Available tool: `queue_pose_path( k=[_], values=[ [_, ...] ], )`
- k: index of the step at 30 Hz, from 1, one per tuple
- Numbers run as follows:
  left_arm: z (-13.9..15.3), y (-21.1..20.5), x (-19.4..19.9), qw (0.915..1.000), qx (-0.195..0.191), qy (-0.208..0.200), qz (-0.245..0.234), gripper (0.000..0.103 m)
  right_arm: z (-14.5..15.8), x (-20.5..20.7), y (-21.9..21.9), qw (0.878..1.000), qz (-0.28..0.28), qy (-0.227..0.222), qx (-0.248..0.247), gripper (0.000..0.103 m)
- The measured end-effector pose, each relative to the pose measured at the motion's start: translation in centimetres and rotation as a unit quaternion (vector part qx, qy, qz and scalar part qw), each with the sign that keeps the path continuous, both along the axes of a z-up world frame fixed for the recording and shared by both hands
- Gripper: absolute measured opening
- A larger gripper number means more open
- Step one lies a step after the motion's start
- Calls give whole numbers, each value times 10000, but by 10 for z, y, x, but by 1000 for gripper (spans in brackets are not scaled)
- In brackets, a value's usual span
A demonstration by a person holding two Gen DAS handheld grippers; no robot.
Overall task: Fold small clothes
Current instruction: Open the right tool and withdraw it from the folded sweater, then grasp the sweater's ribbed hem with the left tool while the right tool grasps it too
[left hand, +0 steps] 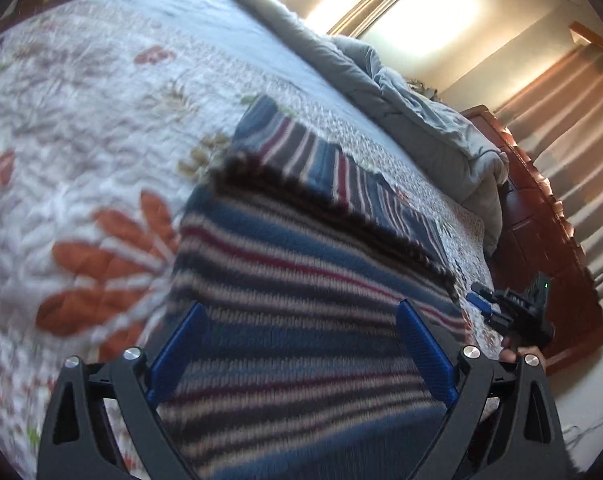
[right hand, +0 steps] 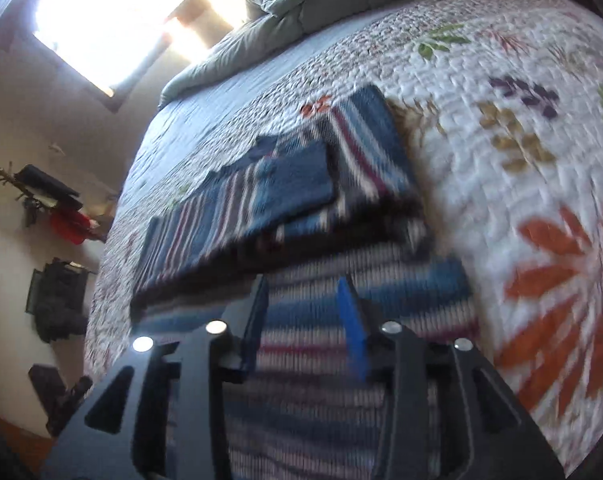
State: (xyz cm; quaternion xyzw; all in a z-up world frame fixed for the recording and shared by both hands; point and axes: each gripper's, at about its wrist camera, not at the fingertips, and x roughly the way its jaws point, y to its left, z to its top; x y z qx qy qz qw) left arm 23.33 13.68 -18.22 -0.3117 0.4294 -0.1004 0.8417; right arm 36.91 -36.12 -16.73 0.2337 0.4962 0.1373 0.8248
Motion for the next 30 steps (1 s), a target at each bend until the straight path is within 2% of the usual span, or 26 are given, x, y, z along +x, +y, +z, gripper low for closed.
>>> queue_pose_path(
  k=[2, 5, 8, 10, 13, 16, 19, 21, 23, 25, 30],
  values=[
    [0, 3, -21, 9999, -117, 106, -36, 96, 1, -39, -7, 9999, 64, 45, 132, 54],
    [-4, 6, -51, 9986, -394, 337, -92, 96, 0, -92, -19, 9991, 84, 167, 378, 60],
    [-11, 5, -79, 9972, -529, 515, -135, 97, -4, -141, -33, 9979, 16, 281, 590, 73],
    [-17, 3, -95, 9962, -556, 660, -155, 97, -10, -170, -38, 9965, 13, 429, 720, 76],
    [-28, 0, -112, 9926, -811, 869, -231, 98, -19, -201, -47, 9943, -119, 614, 865, 84],
    [-38, -3, -125, 9896, -959, 1047, -220, 99, -29, -217, -59, 9905, -321, 800, 1075, 86],
    [-51, -3, -133, 9839, -1258, 1257, -192, 99, -33, -228, -63, 9874, -423, 883, 1242, 85],
    [-58, -1, -134, 9796, -1553, 1260, -192, 99, -36, -229, -60, 9851, -359, 947, 1392, 81],
    [-58, -1, -135, 9777, -1687, 1233, -196, 99, -41, -230, -56, 9831, -292, 1054, 1469, 63],
    [-59, -2, -134, 9767, -1752, 1226, -201, 99, -46, -231, -51, 9825, -230, 1112, 1474, 53],
    [-70, -8, -131, 9740, -1766, 1411, -154, 99, -53, -230, -47, 9818, -232, 1251, 1412, 53]
  ],
)
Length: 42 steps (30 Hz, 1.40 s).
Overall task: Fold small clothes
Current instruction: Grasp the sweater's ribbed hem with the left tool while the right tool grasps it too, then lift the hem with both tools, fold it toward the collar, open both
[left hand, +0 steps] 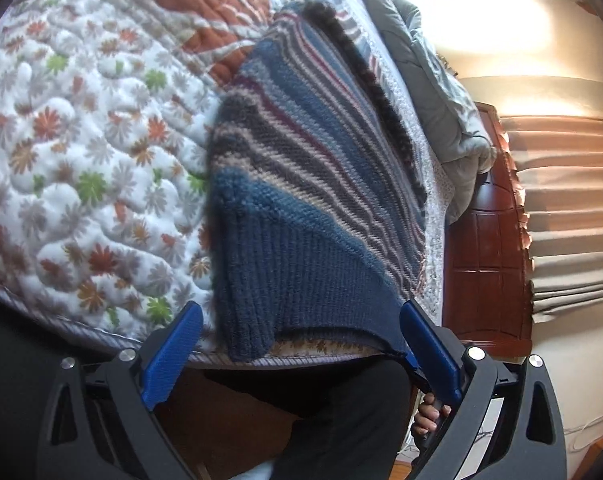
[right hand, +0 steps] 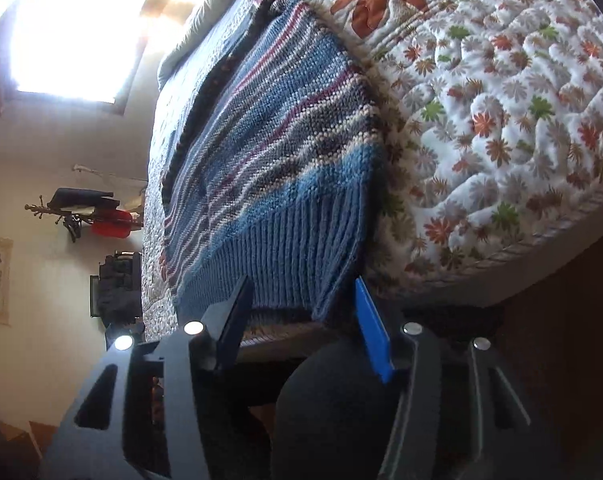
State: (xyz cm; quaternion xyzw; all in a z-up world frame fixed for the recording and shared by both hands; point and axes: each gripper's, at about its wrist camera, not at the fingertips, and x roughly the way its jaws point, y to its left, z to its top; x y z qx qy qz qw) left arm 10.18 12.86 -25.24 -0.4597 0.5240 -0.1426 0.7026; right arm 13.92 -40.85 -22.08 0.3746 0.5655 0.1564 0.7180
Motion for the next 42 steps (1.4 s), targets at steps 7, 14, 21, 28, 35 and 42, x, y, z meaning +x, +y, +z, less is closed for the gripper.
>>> queue_pose_path(
  k=[7, 14, 21, 28, 35, 42],
  values=[
    [-14, -11, 4, 9994, -108, 331, -2, 98, -8, -7, -9, 9999, -84, 50, 47, 54],
    [-15, -2, 4, 9992, -105, 378, 85, 49, -13, -9, -12, 9999, -88, 38, 105, 54],
    [-25, 4, 3, 9989, -173, 419, 145, 14, -13, -6, -2, 10000, 65, 47, 53, 51],
    [-22, 8, 2, 9994, -53, 293, 157, 9, -12, -4, 0, 9998, 117, -41, -151, 9],
    [-2, 15, -2, 9996, -90, -104, 235, 8, 9, 0, -1, 9993, 83, -336, -107, 7],
    [52, 19, 5, 9968, -140, -754, 218, 8, 56, 13, 1, 9962, 126, -858, -24, 7]
  ],
)
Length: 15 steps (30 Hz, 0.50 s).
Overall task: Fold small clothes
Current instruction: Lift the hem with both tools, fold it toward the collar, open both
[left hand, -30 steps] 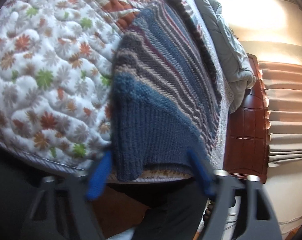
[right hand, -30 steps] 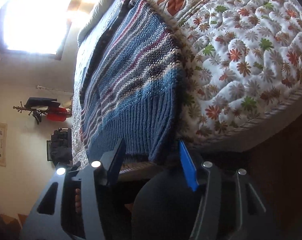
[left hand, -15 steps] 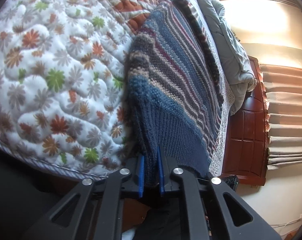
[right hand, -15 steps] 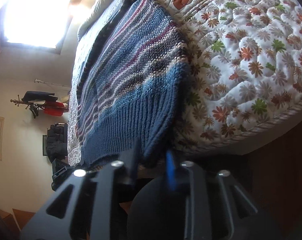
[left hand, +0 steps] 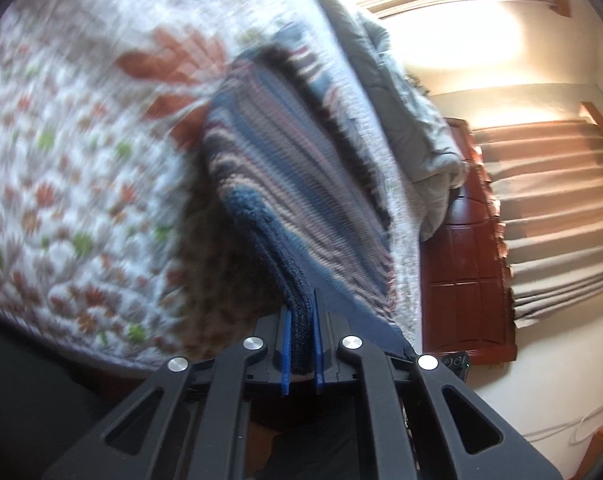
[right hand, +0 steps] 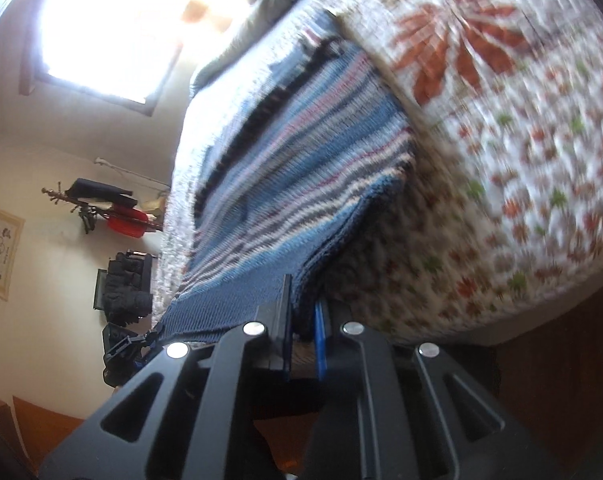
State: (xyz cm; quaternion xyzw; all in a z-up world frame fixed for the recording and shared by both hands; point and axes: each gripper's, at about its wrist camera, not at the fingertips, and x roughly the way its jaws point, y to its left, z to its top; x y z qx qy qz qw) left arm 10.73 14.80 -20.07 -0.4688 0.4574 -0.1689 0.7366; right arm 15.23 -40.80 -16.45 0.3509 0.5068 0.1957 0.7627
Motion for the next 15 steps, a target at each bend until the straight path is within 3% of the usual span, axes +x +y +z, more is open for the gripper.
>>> queue_pose_path(
  k=[8, 15],
  values=[
    [56, 4, 24, 9985, 59, -538, -36, 8, 60, 32, 2, 9983, 180, -544, -78, 7],
    [92, 6, 58, 9959, 338, -827, -147, 8, 95, 67, 7, 9957, 289, -828, -288, 7]
  ],
)
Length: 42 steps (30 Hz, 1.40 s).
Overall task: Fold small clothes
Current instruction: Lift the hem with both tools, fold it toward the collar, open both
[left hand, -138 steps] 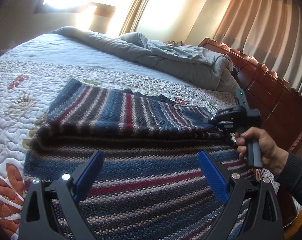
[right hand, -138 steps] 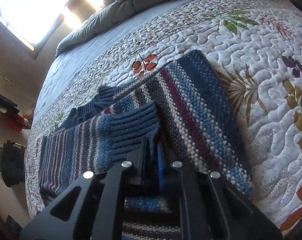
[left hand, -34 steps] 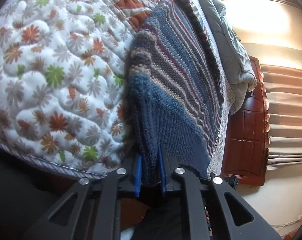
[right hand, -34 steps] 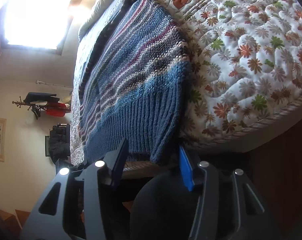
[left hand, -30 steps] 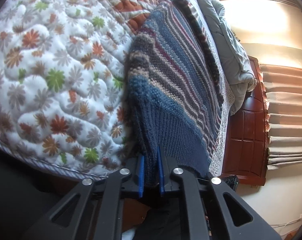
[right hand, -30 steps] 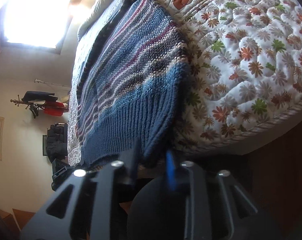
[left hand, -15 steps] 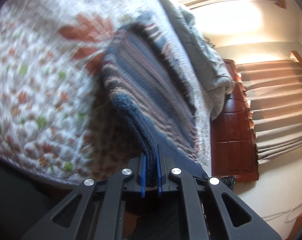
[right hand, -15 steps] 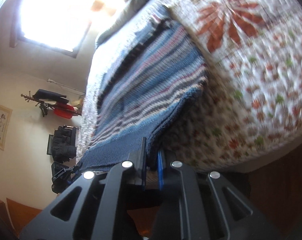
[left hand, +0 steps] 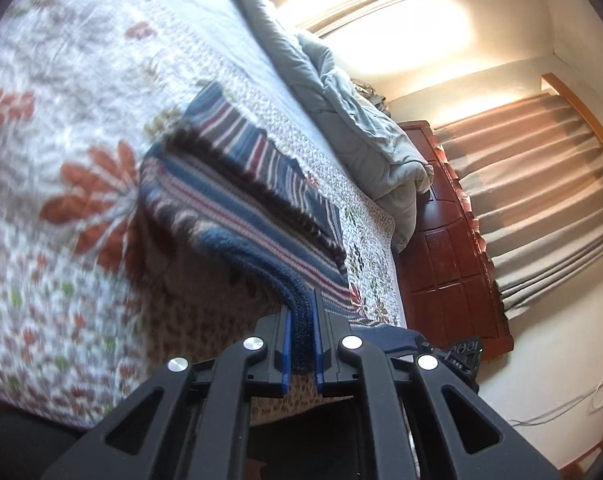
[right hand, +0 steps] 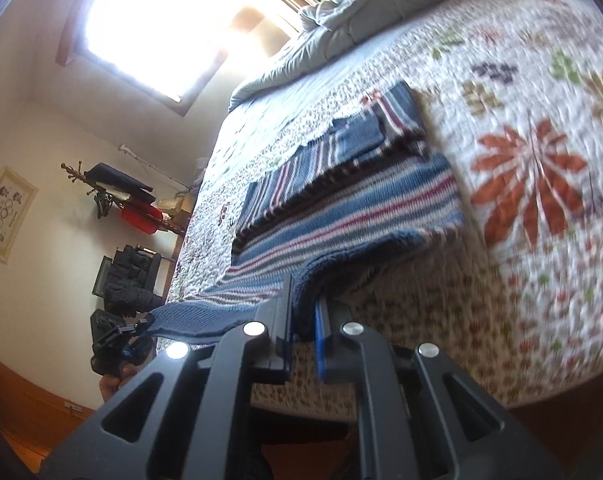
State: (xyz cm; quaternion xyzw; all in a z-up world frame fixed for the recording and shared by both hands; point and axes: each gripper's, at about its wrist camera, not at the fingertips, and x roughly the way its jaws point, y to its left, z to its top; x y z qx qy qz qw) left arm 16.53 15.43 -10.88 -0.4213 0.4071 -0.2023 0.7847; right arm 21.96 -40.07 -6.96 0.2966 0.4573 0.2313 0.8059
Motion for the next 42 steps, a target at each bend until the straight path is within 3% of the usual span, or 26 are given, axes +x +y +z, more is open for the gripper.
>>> queue_pose_path(
  k=[10, 22, 28, 36, 42],
  values=[
    [28, 6, 75, 9995, 273, -161, -46, 8, 26, 76, 14, 9989, 40, -239, -412, 7],
    [30, 1, 193, 9981, 616, -38, -63, 8, 12, 186, 18, 9978, -120, -21, -645, 7],
    [7, -1, 248, 9969, 742, 246, -65, 8, -18, 240, 22, 9962, -181, 286, -806, 7],
    [-66, 5, 320, 9922, 751, 992, 42, 8, -75, 306, 32, 9913, -167, 792, -1036, 7],
    [-109, -3, 352, 9836, 1206, 1340, -88, 8, -111, 336, 35, 9878, -113, 1141, -1053, 8]
  ],
)
